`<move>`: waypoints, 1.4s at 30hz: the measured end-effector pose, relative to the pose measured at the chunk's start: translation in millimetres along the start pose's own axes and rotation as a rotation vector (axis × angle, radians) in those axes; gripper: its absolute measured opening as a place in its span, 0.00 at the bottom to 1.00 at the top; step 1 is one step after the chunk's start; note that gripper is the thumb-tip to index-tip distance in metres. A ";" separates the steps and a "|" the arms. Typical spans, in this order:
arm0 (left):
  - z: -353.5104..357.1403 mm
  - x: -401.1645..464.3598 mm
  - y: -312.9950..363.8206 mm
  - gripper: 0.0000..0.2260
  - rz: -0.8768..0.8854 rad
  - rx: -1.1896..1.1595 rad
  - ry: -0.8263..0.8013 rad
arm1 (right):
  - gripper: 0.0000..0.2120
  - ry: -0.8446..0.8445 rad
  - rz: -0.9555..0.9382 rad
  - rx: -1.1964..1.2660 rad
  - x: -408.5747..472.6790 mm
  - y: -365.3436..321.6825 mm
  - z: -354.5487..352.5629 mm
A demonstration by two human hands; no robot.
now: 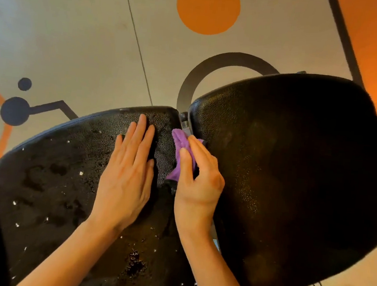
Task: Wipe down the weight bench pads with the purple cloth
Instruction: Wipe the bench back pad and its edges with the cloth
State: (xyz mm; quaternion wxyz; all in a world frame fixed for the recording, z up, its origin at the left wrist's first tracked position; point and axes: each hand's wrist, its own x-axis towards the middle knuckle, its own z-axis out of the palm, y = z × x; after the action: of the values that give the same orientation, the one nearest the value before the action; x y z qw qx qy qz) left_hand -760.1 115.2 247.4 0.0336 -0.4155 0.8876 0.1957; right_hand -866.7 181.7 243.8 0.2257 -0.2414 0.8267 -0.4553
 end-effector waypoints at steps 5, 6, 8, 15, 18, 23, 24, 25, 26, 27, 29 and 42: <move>3.2 -15.0 -19.0 0.26 0.081 0.078 -0.031 | 0.24 -0.081 -0.046 -0.201 -18.8 2.3 23.7; 3.3 -16.7 -21.6 0.26 0.099 0.096 -0.036 | 0.23 -0.026 -0.087 -0.266 -15.6 2.8 28.6; 3.9 -17.1 -25.0 0.27 0.126 0.106 -0.036 | 0.21 0.029 -0.146 -0.396 -2.5 -0.4 39.9; 10.1 -17.2 -30.9 0.27 0.171 0.080 -0.008 | 0.21 0.048 -0.113 -0.399 6.5 -7.8 58.8; 10.7 -17.1 -31.1 0.27 0.189 0.057 0.010 | 0.21 0.081 -0.069 -0.438 -28.3 12.7 37.3; 14.4 -16.8 -32.7 0.27 0.192 0.018 0.033 | 0.20 0.101 0.002 -0.444 -38.7 12.3 37.6; 15.4 -17.4 -33.5 0.27 0.195 0.030 0.032 | 0.20 0.114 0.010 -0.466 -26.8 6.7 45.4; 16.1 -18.1 -34.4 0.26 0.198 0.036 0.030 | 0.21 0.117 0.021 -0.484 -15.4 1.2 52.0; 16.9 -18.5 -35.2 0.26 0.203 0.035 0.029 | 0.21 0.115 0.025 -0.496 -6.4 -1.7 57.0; 17.6 -18.2 -35.6 0.26 0.208 0.031 0.030 | 0.21 0.114 0.013 -0.502 -1.4 -2.4 58.9; 18.7 -18.1 -35.7 0.26 0.211 0.025 0.037 | 0.20 0.093 -0.042 -0.501 -5.3 4.2 53.9; 25.5 -18.1 -34.5 0.26 0.201 0.064 0.062 | 0.19 0.106 -0.009 -0.437 -16.8 1.0 56.9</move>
State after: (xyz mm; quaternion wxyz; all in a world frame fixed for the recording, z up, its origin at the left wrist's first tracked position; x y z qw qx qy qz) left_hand -725.1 117.9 216.9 -0.0006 -0.3292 0.9311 0.1568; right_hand -820.0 155.7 218.0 0.1224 -0.2640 0.9153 -0.2785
